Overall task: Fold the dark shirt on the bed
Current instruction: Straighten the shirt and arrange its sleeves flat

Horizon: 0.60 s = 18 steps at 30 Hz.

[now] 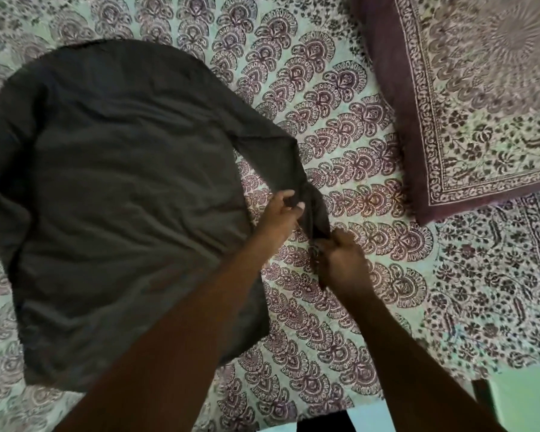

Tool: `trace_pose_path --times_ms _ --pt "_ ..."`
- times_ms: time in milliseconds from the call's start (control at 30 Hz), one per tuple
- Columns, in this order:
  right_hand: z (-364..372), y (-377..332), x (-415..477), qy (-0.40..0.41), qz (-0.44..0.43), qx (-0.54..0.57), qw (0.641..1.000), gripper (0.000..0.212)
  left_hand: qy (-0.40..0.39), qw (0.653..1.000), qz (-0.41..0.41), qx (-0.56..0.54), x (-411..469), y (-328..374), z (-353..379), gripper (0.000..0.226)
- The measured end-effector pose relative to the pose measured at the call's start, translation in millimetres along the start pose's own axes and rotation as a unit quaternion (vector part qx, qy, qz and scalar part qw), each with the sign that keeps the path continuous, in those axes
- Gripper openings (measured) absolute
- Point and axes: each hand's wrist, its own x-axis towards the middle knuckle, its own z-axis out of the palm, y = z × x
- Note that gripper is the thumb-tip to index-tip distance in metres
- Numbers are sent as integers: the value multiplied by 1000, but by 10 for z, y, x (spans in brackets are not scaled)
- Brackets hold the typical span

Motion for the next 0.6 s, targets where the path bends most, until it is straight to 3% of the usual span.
trace_pose_path --times_ms 100,200,267,333,400,500,567,600 --pt "21 97 -47 -39 -64 74 994 30 53 996 -65 -41 150 46 201 48" --pt "-45 246 -22 -105 -122 128 979 36 114 989 -90 9 294 49 322 61" --pt "-104 332 -29 -87 -110 208 968 29 151 984 -79 60 377 6 338 43" --pt "-113 445 -9 -11 -37 271 962 26 166 981 -70 67 452 -48 350 24" --pt "-76 552 81 36 33 273 961 26 161 984 -79 -15 469 -80 369 17" --pt "-101 582 275 -20 100 312 945 41 152 962 -95 -207 441 -105 395 20" --pt "-154 540 394 -38 130 371 919 54 129 937 -96 -311 411 -70 403 10" --pt "-185 498 458 -44 137 416 898 57 115 925 -95 -350 383 -31 398 17"
